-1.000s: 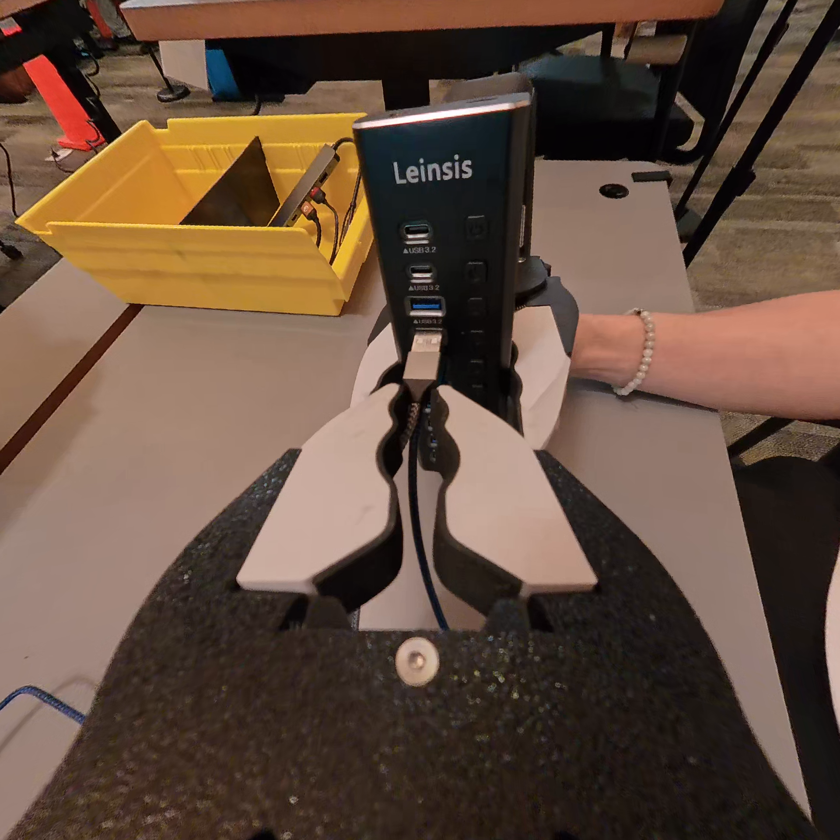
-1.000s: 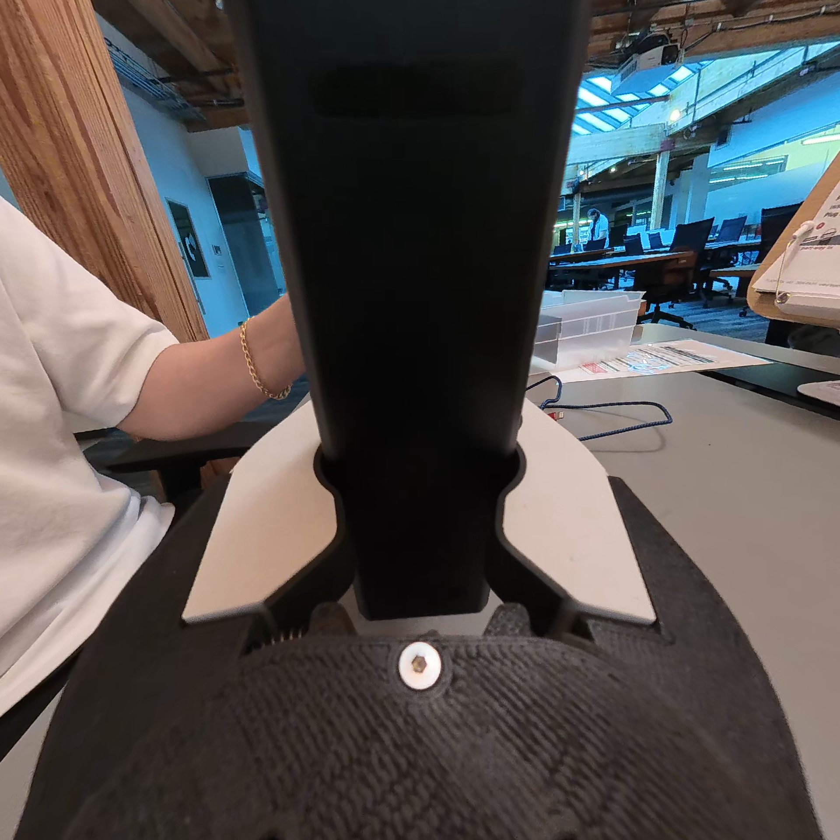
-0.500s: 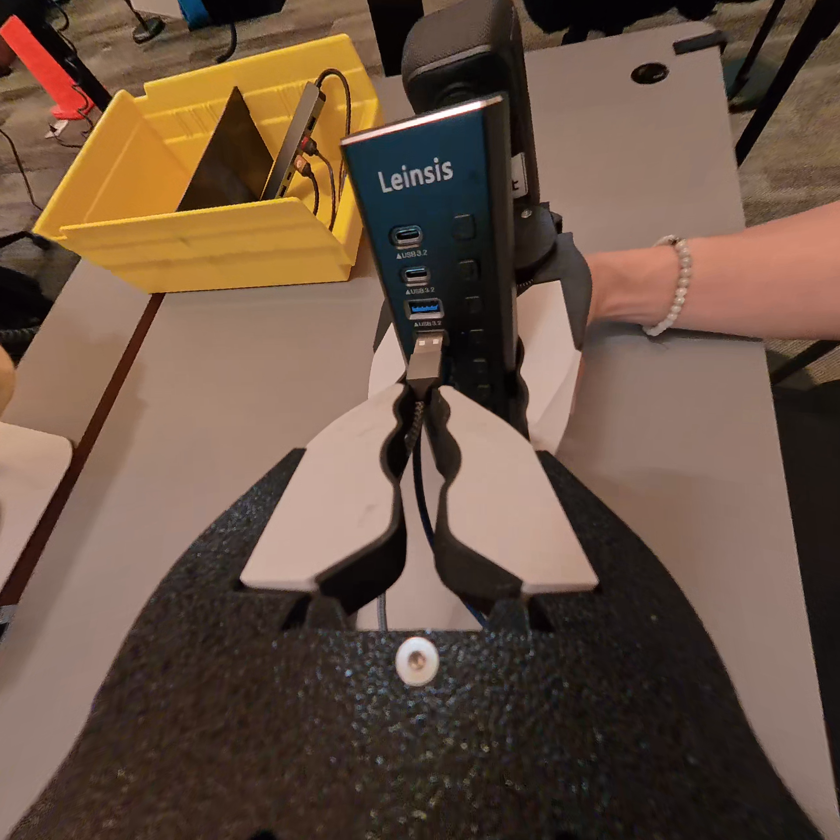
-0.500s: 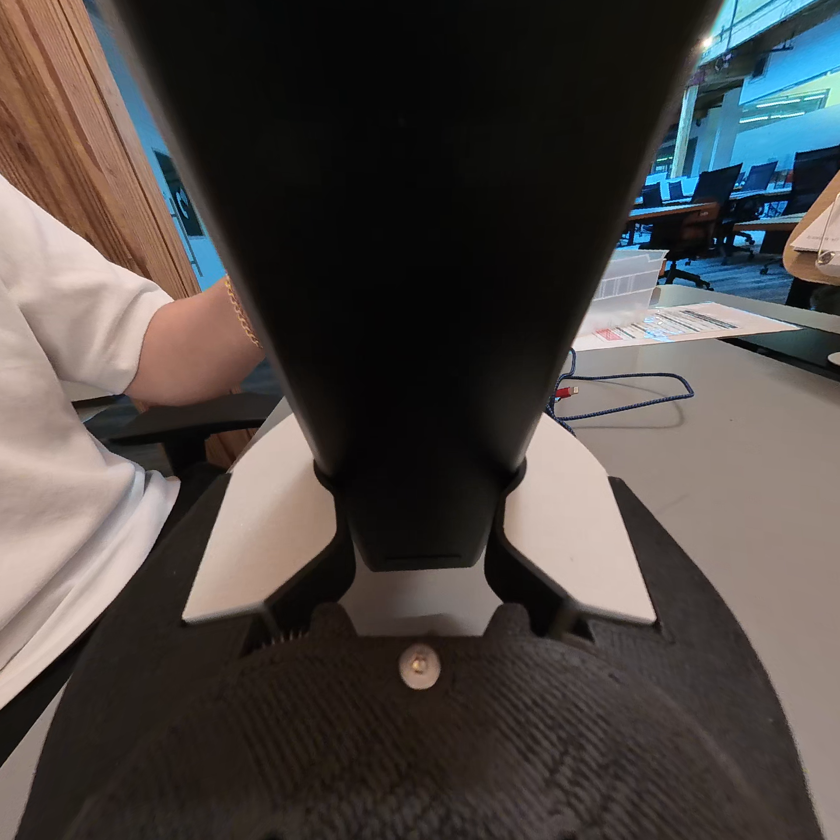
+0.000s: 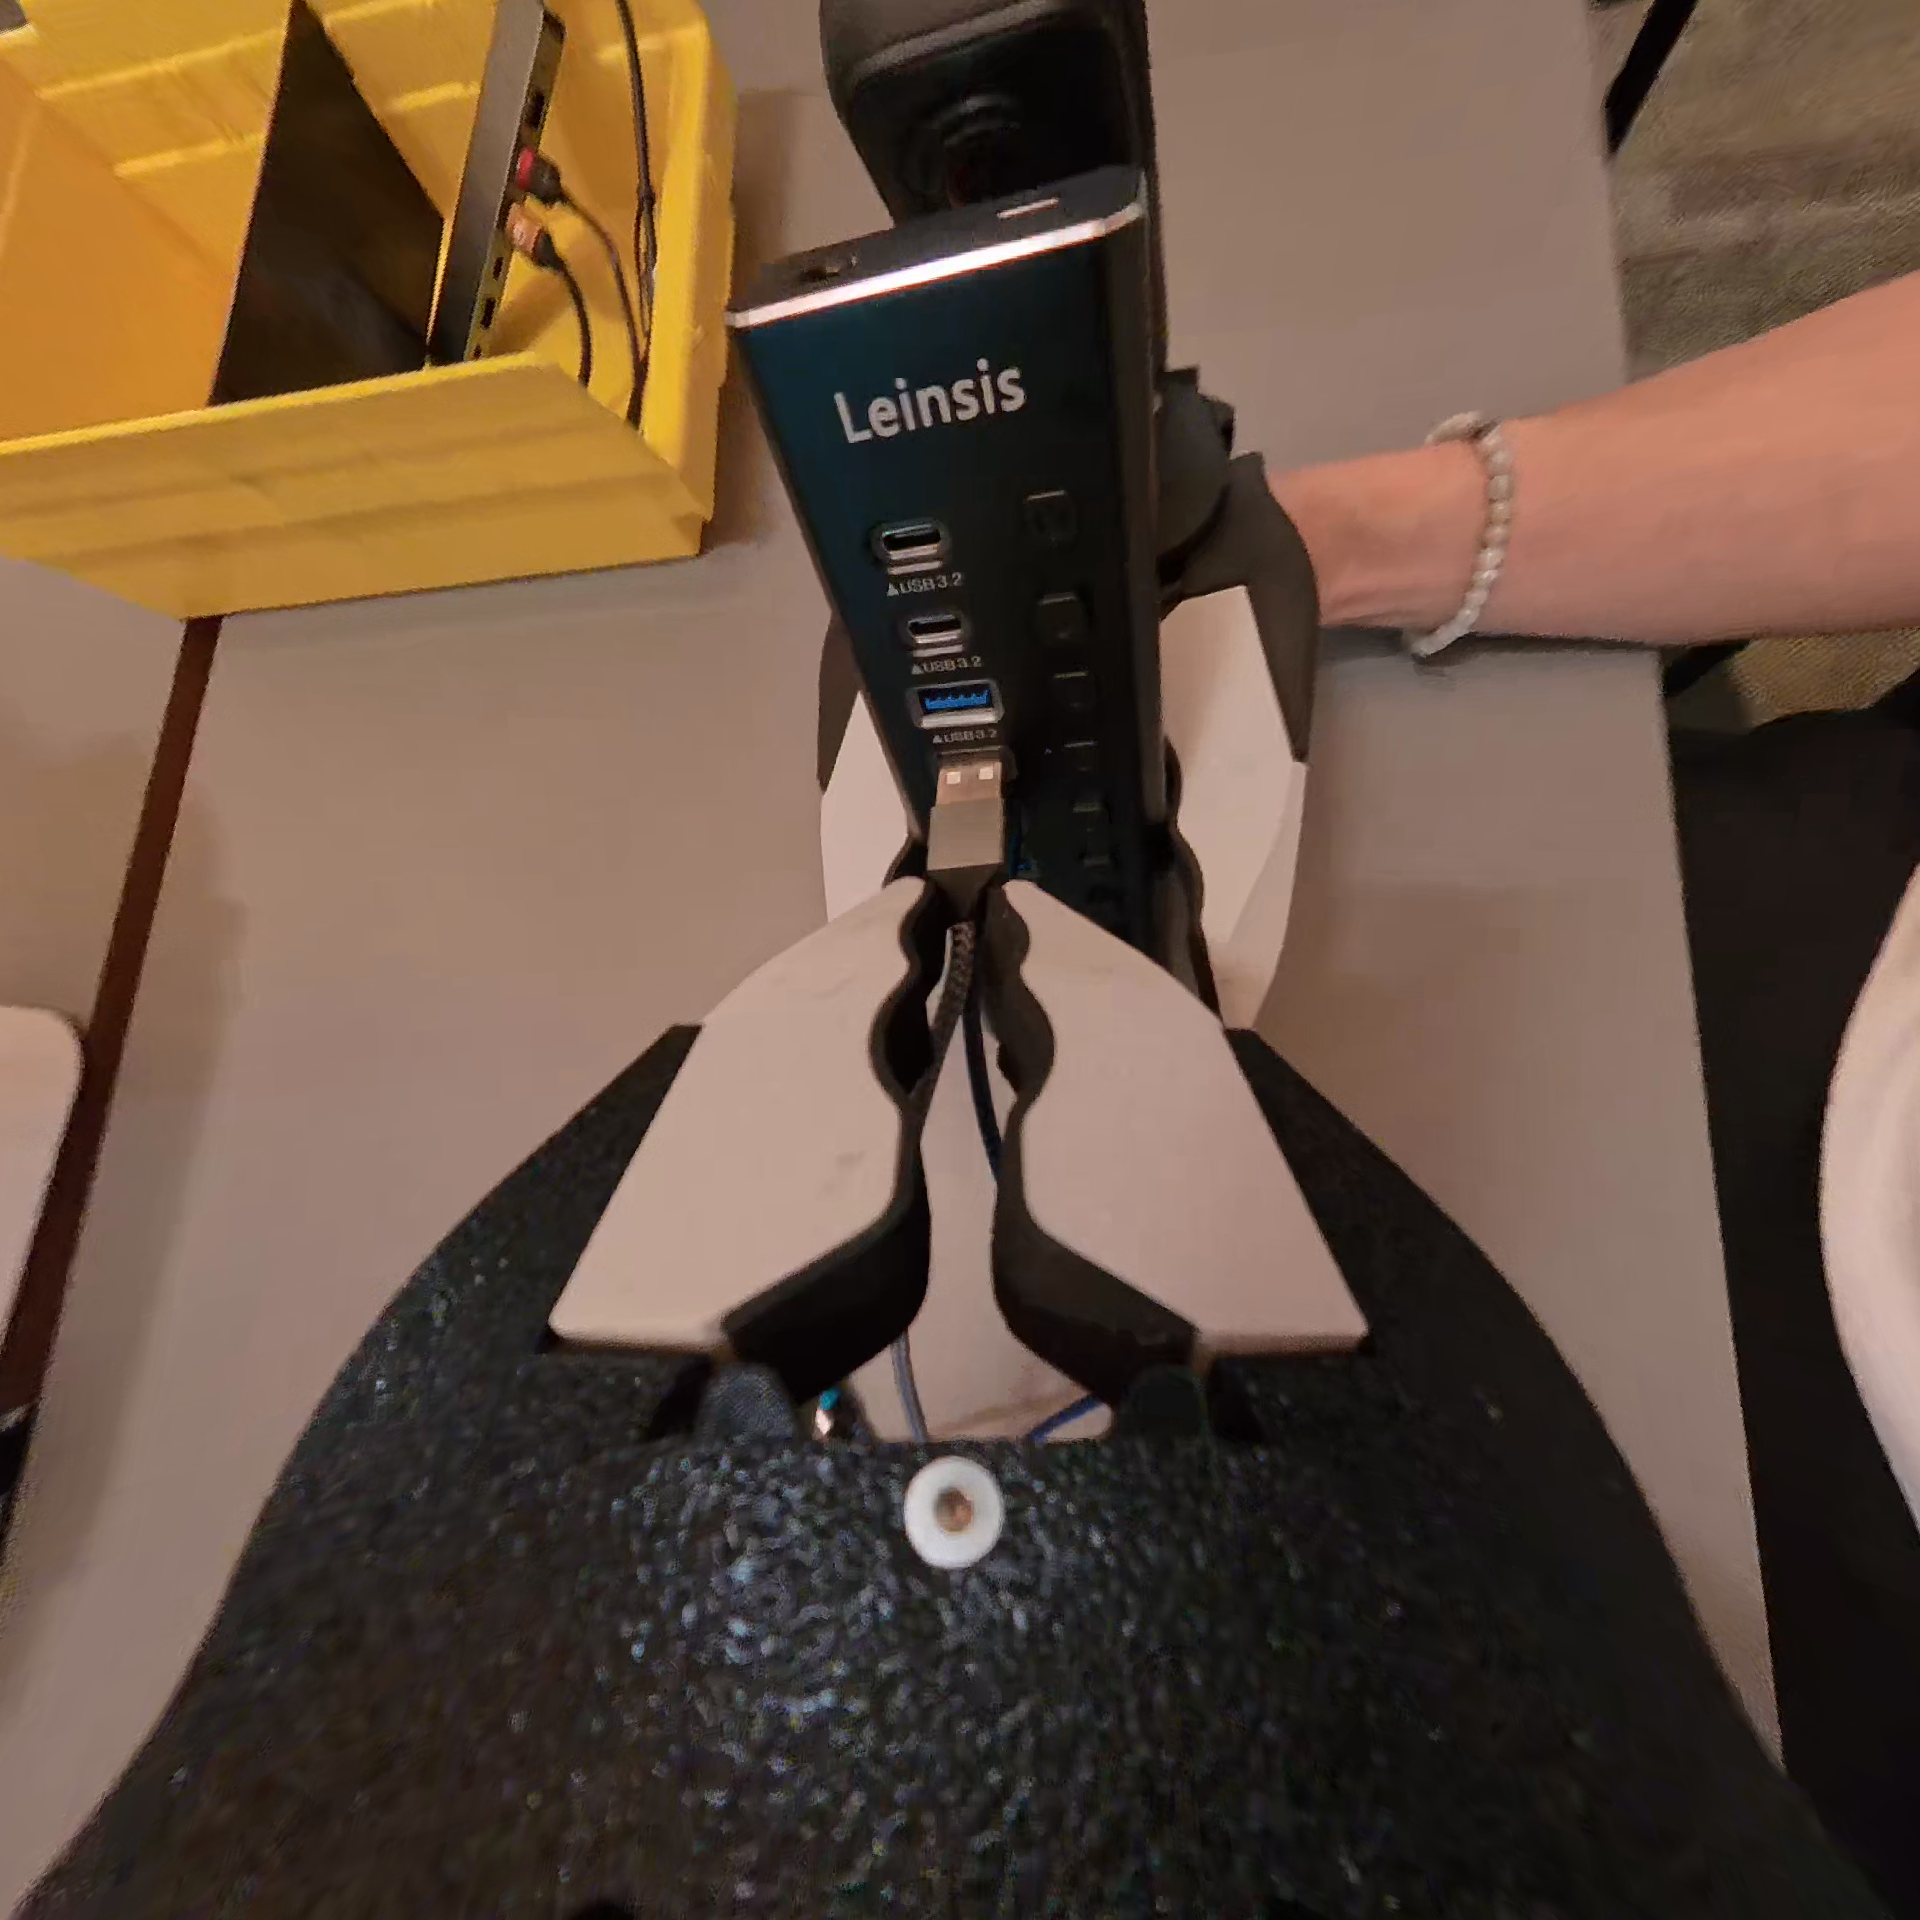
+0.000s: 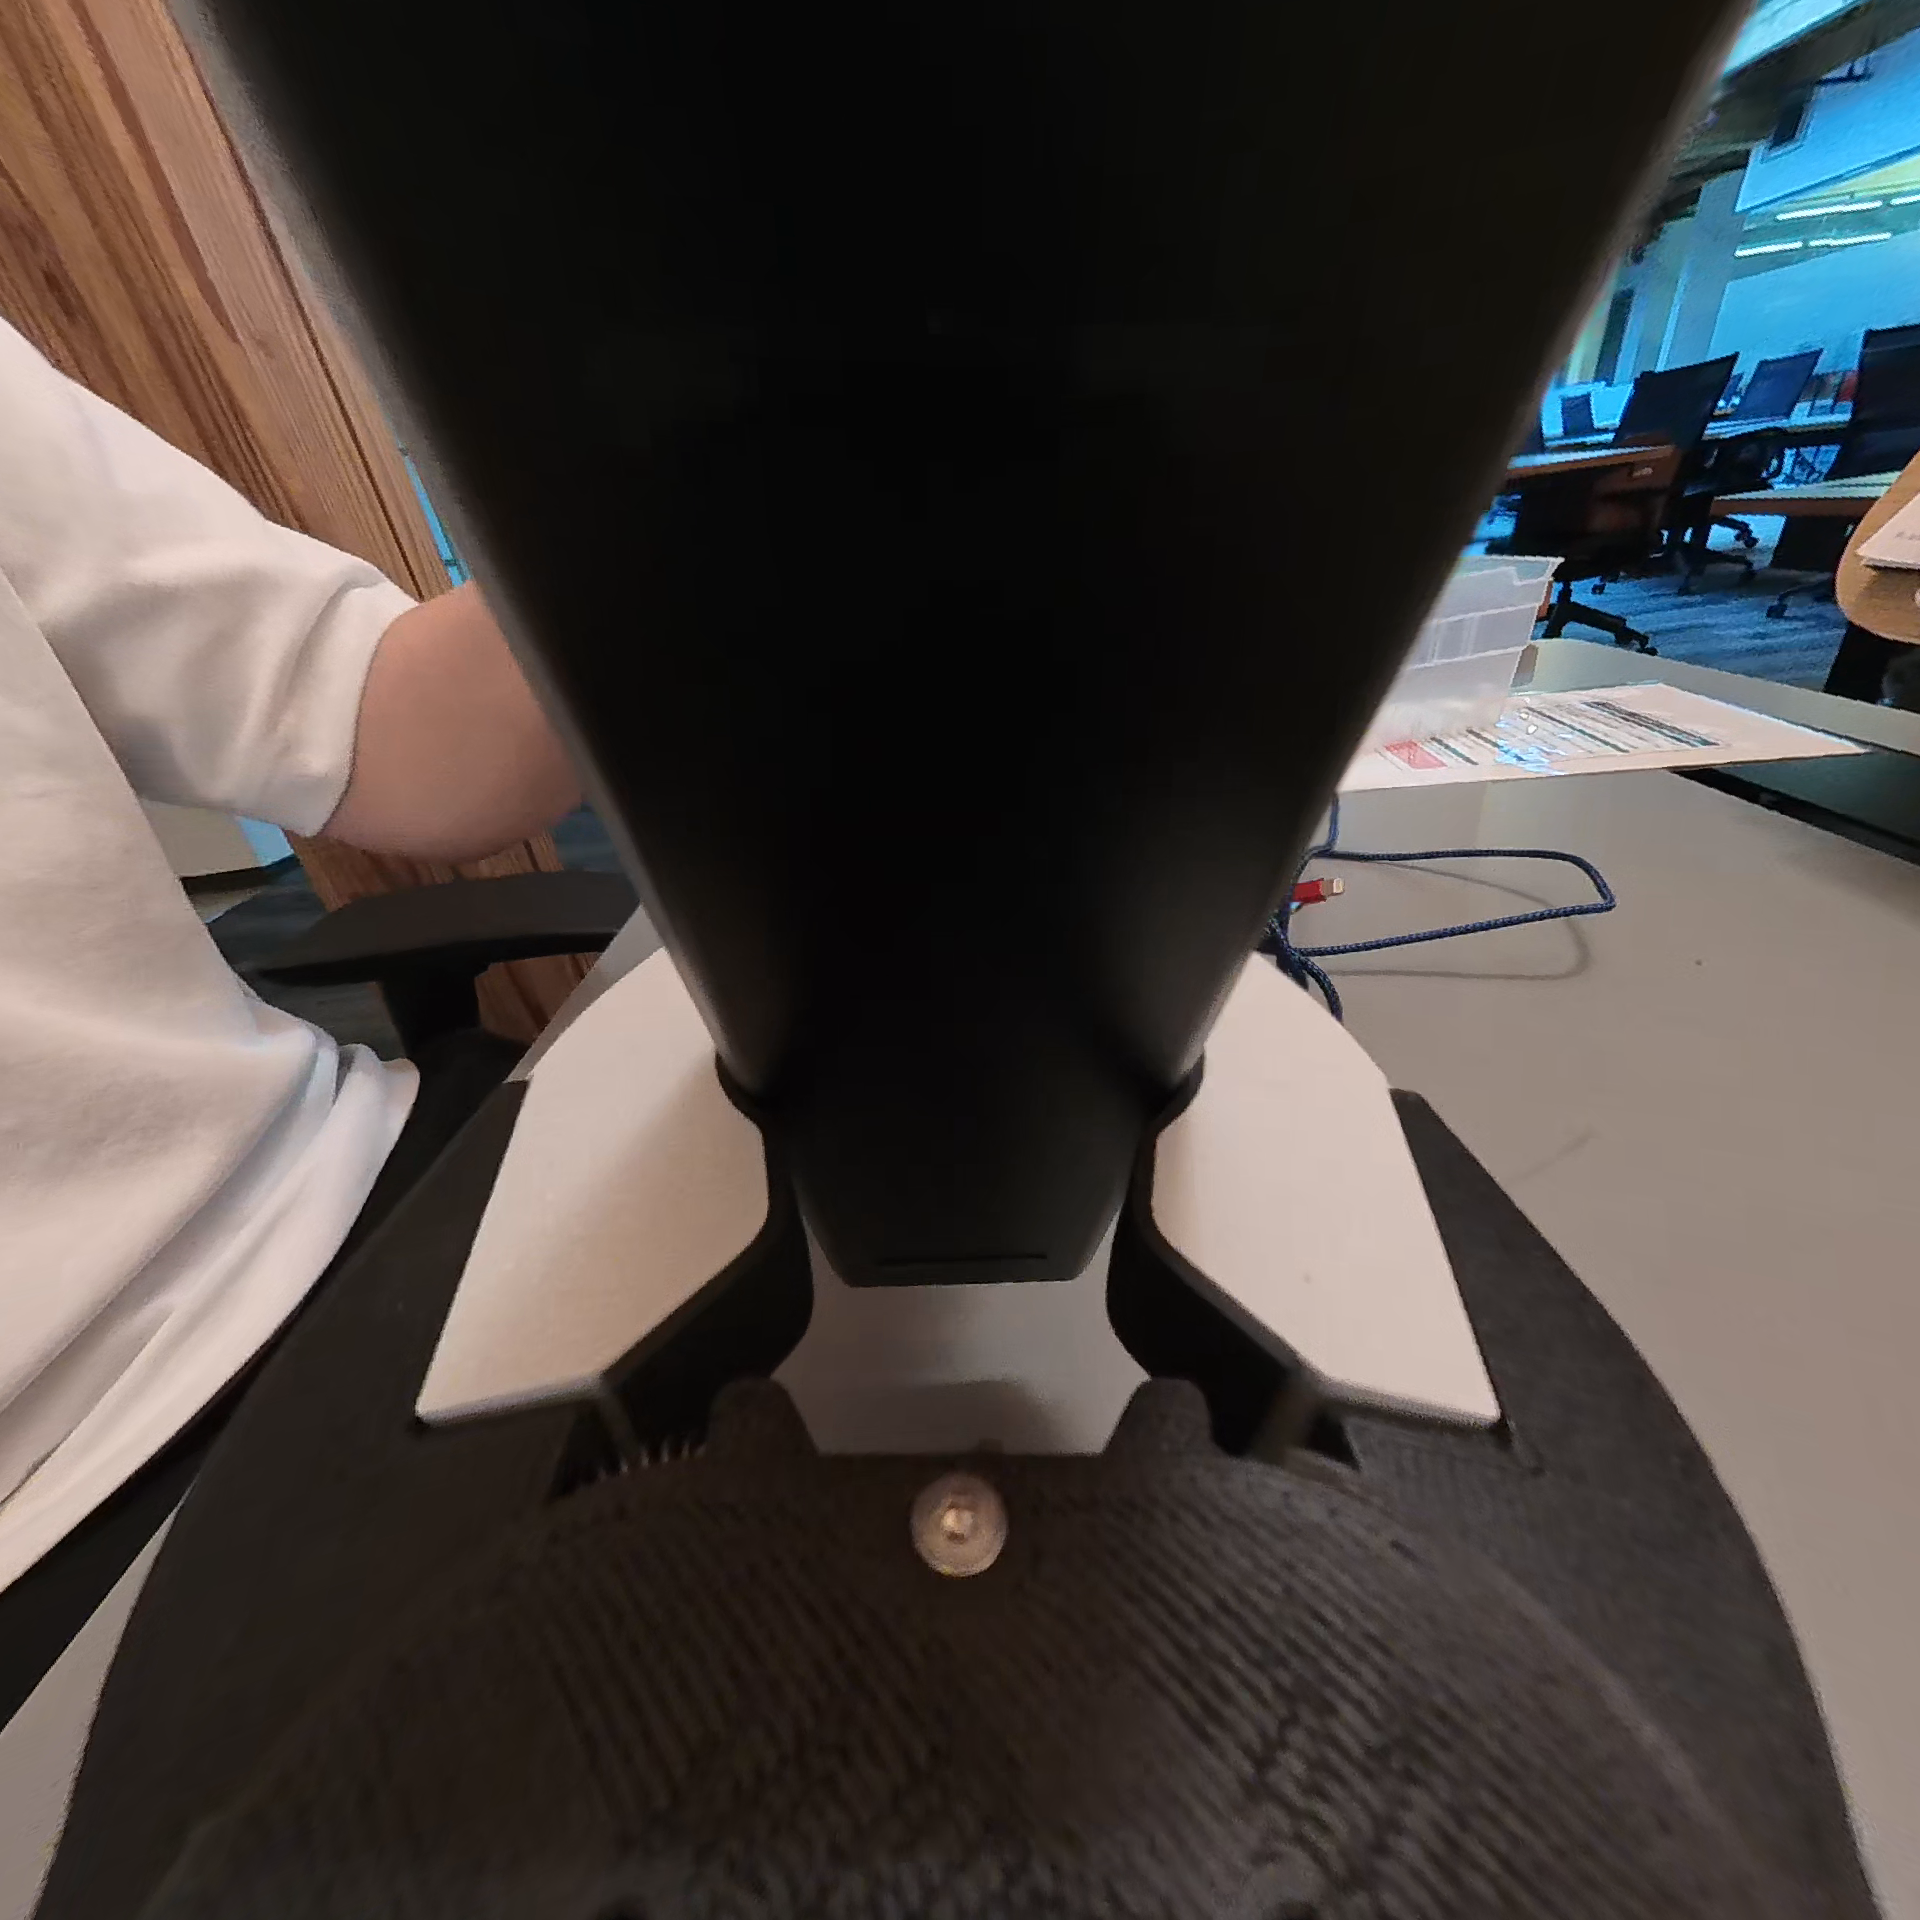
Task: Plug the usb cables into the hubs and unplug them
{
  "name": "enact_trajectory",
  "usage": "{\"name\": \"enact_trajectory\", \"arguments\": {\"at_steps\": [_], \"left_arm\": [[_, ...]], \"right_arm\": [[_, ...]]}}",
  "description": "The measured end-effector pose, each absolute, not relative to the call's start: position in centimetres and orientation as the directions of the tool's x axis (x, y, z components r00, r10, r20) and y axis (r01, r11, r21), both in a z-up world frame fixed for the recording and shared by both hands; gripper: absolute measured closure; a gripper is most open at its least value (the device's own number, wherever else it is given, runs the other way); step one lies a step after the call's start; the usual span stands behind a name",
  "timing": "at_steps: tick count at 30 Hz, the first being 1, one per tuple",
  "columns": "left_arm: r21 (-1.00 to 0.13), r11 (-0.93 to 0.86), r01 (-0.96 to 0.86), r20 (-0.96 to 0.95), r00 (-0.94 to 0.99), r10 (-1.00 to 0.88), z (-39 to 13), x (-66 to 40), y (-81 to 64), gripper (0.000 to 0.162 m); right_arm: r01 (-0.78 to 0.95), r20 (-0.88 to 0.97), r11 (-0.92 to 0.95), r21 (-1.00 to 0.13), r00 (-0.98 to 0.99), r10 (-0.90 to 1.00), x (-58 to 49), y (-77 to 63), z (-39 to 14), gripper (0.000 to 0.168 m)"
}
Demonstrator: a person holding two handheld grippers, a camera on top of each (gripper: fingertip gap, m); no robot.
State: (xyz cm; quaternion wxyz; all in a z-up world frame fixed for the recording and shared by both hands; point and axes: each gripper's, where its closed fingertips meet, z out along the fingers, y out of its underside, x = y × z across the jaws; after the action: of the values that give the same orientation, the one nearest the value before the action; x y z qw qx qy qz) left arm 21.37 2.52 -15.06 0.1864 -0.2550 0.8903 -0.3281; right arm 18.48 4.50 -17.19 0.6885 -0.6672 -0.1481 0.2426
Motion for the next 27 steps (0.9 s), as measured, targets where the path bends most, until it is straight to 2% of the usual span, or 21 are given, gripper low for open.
{"name": "enact_trajectory", "arguments": {"at_steps": [3, 5, 12, 19, 27], "left_arm": [[-0.801, 0.515, -0.305, -0.069, -0.808, -0.586, -14.25, 21.37, 2.23, 0.156], [-0.833, 0.452, -0.320, -0.011, -0.806, -0.592, -14.30, 21.22, 2.22, 0.158], [-0.819, 0.471, -0.328, -0.033, -0.793, -0.608, -14.50, 21.07, 2.23, 0.158], [-0.859, 0.396, -0.324, 0.023, -0.798, -0.603, -14.44, 20.89, 1.79, 0.150], [-0.873, 0.343, -0.346, 0.036, -0.748, -0.663, -14.37, 21.80, 1.67, 0.149]], "right_arm": [[-0.126, -0.117, -0.021, -0.992, 0.836, 0.536, 18.31, 4.58, -17.37, 0.096], [-0.113, -0.110, -0.027, -0.993, 0.840, 0.531, 18.22, 4.67, -17.51, 0.096], [-0.113, -0.111, -0.029, -0.993, 0.839, 0.532, 18.22, 4.69, -17.53, 0.096], [-0.126, -0.116, -0.019, -0.992, 0.838, 0.534, 18.37, 4.55, -17.35, 0.096], [-0.138, -0.124, -0.013, -0.990, 0.838, 0.531, 18.54, 4.49, -17.24, 0.096]]}}
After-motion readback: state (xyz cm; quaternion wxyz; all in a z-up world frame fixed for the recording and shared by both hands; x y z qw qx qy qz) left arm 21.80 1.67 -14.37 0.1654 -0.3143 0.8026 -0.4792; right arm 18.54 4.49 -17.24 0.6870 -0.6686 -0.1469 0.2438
